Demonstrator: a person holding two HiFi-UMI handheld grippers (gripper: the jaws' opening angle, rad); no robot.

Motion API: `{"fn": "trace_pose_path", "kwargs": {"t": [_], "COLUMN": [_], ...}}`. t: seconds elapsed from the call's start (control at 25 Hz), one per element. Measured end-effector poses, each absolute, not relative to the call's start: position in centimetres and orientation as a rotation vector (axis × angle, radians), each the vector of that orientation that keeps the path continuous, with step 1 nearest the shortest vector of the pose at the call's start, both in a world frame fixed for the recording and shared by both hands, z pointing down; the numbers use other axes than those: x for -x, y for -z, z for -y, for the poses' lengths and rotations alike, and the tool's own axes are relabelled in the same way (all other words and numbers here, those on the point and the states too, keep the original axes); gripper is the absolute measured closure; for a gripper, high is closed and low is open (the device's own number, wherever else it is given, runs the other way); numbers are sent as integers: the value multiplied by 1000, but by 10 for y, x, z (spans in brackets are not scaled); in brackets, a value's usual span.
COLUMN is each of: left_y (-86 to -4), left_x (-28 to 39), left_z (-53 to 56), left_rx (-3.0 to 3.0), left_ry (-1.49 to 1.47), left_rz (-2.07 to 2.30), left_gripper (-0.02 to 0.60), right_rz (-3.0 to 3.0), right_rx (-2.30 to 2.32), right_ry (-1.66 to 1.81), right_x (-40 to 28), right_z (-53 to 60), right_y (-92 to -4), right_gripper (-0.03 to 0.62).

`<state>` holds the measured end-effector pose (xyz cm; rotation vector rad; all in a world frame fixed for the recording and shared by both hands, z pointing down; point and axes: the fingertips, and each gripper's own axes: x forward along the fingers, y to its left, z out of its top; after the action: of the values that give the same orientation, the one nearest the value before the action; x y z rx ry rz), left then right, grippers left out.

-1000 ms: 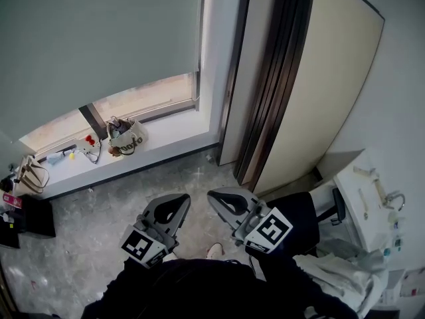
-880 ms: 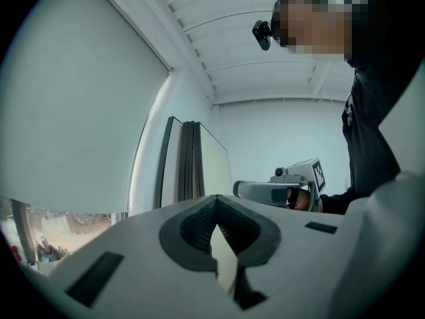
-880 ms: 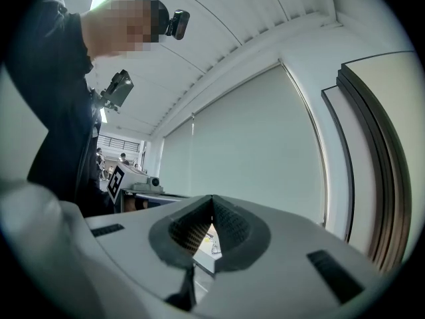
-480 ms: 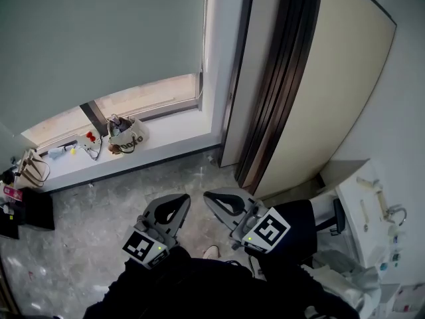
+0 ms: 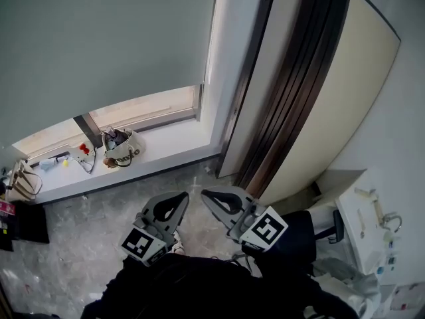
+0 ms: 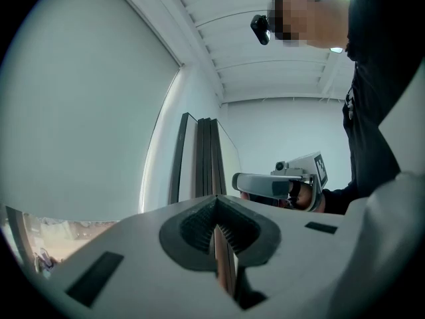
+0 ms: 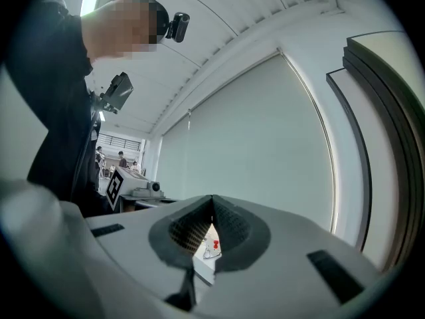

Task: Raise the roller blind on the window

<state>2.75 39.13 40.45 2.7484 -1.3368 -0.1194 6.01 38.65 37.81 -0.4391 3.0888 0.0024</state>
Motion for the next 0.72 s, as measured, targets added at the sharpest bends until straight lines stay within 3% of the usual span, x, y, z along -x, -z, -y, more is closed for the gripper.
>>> {"fn": "trace_pose_path", "kwargs": {"t": [0.36,0.72], "left_y": [-403,-408], "left_x": [51,85], "left_z": [-331,-294], "left_rx": [-2759,-2763], "left_ry": [111,110], "left_rz": [1256,1217], "left_gripper": [575,575], "right_rz": [-3077,-3079], "right_rx": [550,607], "right_ry": [-16,-15], "right_x": [18,49], "right_z": [-328,-292], "right_y": [-374,-379], "right_gripper": [589,589]}}
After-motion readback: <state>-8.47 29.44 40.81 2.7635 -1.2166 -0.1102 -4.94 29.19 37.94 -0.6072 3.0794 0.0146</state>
